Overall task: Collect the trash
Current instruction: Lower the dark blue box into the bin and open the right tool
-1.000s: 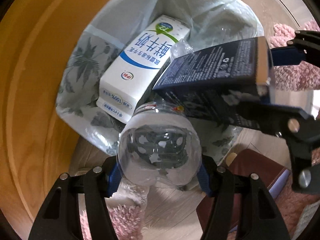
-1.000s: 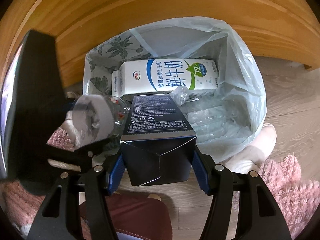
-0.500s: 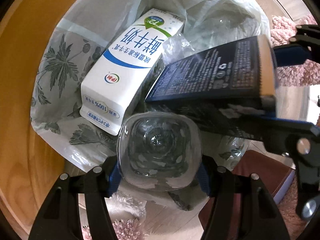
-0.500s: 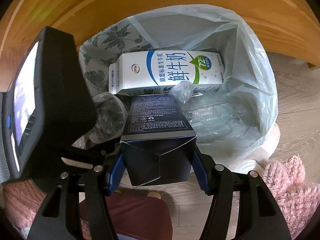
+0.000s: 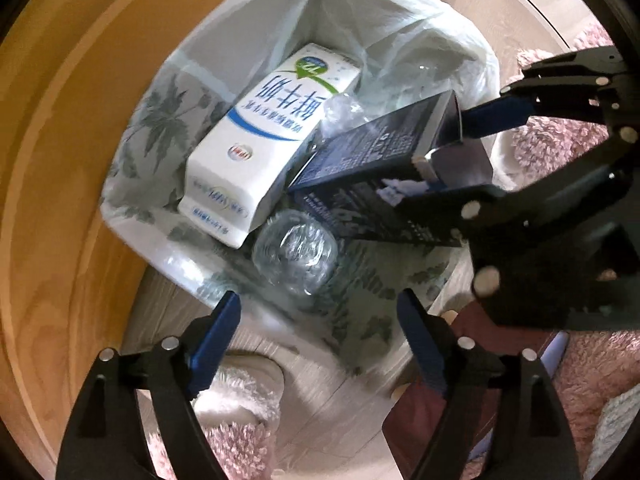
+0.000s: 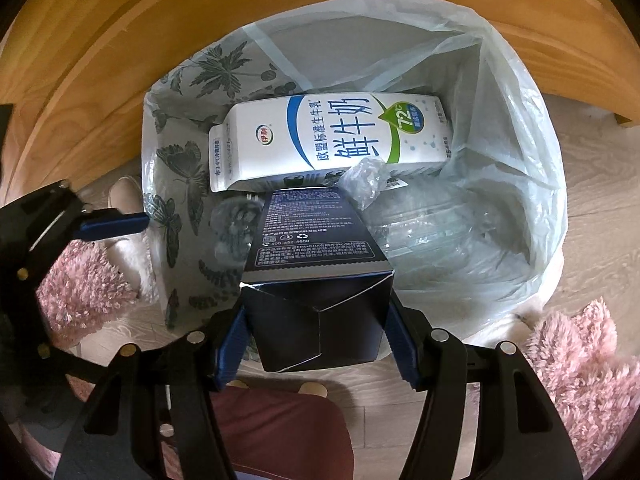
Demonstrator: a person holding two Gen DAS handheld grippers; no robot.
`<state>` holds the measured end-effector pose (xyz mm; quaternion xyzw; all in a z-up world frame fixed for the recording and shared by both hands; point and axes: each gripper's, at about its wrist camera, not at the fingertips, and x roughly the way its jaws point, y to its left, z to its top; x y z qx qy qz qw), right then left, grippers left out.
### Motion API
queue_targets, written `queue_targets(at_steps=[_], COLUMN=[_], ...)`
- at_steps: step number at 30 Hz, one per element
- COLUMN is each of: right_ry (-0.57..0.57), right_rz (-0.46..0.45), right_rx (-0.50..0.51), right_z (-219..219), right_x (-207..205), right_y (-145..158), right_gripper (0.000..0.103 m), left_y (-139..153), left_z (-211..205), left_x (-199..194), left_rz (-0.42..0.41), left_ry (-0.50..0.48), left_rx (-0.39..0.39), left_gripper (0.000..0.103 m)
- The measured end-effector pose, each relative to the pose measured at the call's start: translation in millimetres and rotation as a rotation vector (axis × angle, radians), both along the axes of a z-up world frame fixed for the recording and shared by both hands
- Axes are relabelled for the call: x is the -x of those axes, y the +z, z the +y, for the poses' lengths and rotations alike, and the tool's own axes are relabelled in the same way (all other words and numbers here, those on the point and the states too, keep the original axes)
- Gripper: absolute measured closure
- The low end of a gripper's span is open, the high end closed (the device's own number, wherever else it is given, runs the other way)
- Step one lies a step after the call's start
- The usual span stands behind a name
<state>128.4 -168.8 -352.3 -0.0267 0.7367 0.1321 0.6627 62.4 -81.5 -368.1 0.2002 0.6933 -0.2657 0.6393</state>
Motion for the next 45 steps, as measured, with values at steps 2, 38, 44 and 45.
queue_targets(at_steps=[2, 38, 44, 45], right_ry=[-0.001, 0.105, 0.057, 0.042], right_rz=[0.004, -0.05, -0.106, -0.1], right_rx=[0.005, 0.222, 0.195, 0.183], right_z=[2.0, 65.0, 50.2, 47.7], right_x=[-1.0, -0.7, -4.9, -4.2], right_y=[-3.3, -49.3, -29.7, -28.7], right_gripper=[0.042, 0.039, 0.033, 0.033], left_y=[4.0, 46.5, 47.8, 47.7], left_z=[4.9, 114.6, 106.8, 105.4], left_x=[2.4, 17.8, 17.2, 17.0], left_rz=[-0.01, -0.203, -0.218, -0.219], left_ry=[0.029, 0.551, 0.525, 0.52], left_rx=[-0.023, -0.083, -0.068, -0.068], left_gripper=[0.025, 0.025, 0.025, 0.025])
